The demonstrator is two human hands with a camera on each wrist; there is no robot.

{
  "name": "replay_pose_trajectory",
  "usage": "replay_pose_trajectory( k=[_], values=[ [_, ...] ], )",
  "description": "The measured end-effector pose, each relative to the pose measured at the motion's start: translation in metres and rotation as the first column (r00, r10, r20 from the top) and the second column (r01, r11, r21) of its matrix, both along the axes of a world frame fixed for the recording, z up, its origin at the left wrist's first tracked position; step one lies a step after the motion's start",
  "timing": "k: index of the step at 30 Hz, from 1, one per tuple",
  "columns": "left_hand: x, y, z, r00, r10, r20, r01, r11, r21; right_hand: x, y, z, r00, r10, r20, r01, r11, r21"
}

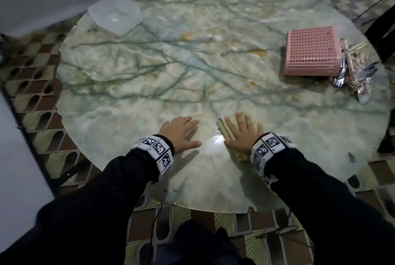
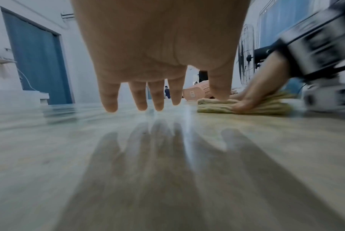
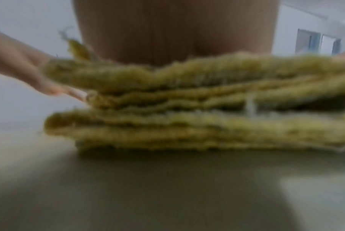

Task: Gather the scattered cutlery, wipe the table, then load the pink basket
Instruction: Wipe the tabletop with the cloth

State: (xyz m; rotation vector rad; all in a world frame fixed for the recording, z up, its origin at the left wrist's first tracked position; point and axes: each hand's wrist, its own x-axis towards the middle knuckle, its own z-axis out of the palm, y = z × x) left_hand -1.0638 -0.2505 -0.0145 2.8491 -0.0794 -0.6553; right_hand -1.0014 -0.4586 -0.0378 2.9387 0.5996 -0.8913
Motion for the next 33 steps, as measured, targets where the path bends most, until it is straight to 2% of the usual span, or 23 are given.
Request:
replay_pose_trajectory(
  k=[3,6,8,11,13,15,17,19,20,23,25,27,28,30,31,33],
  values=[
    [0.024,-0.003,-0.001,0.999,-0.019,-0.040,0.021,0.999,0.039,-0.038,-0.001,0.007,0.989,0.126,-0.075,-0.128,0.991,-0.025],
    [0.035,-0.001,-0.006,0.993,-0.062,-0.099,0.069,0.995,0.066,-0.040,-0.043,0.012,0.971,0.183,-0.152,-0.198,0.976,-0.088],
    [0.034,0.004,-0.013,0.984,-0.061,-0.170,0.072,0.996,0.059,-0.017,-0.076,0.014,0.983,0.059,-0.177,-0.077,0.992,-0.099],
    [0.030,0.007,-0.023,0.982,-0.053,-0.184,0.062,0.997,0.041,0.039,-0.113,0.013,0.973,-0.223,-0.066,0.214,0.969,-0.120],
    [0.031,0.008,-0.027,0.983,-0.044,-0.177,0.053,0.998,0.044,0.082,-0.113,0.013,0.939,-0.344,-0.010,0.342,0.936,-0.082],
    [0.031,0.008,-0.029,0.983,-0.036,-0.179,0.046,0.997,0.054,0.115,-0.089,0.011,0.925,-0.380,0.019,0.380,0.925,-0.016],
    [0.032,0.008,-0.030,0.982,-0.027,-0.188,0.039,0.998,0.056,0.129,-0.049,0.005,0.961,-0.272,0.044,0.272,0.962,0.015],
    [0.034,0.009,-0.028,0.982,-0.019,-0.185,0.029,0.998,0.053,0.111,-0.006,0.001,0.999,-0.031,0.026,0.032,0.999,-0.015],
    [0.034,0.008,-0.028,0.982,-0.007,-0.189,0.015,0.999,0.046,0.091,0.009,0.000,0.994,0.107,-0.003,-0.107,0.994,-0.021],
    [0.036,0.006,-0.026,0.982,0.028,-0.186,-0.025,0.999,0.020,0.028,0.008,0.008,0.903,0.419,-0.095,-0.420,0.907,0.001],
    [0.038,0.005,-0.026,0.981,0.040,-0.188,-0.036,0.999,0.024,0.034,-0.027,0.010,0.876,0.462,-0.141,-0.471,0.881,-0.038],
    [0.038,0.005,-0.025,0.980,0.046,-0.195,-0.042,0.999,0.025,0.077,-0.058,0.012,0.945,0.286,-0.158,-0.299,0.951,-0.071],
    [0.038,0.006,-0.025,0.980,0.051,-0.195,-0.047,0.999,0.024,0.106,-0.068,0.012,0.981,0.144,-0.131,-0.155,0.985,-0.078],
    [0.039,0.006,-0.025,0.979,0.053,-0.197,-0.048,0.998,0.028,0.160,-0.071,0.012,0.996,-0.093,-0.010,0.093,0.995,-0.044],
    [0.039,0.006,-0.024,0.979,0.054,-0.198,-0.049,0.998,0.030,0.181,-0.063,0.012,0.988,-0.149,0.039,0.150,0.989,-0.019],
    [0.039,0.005,-0.024,0.978,0.062,-0.198,-0.058,0.998,0.028,0.200,-0.030,0.008,0.985,-0.155,0.072,0.153,0.988,0.028]
  ],
)
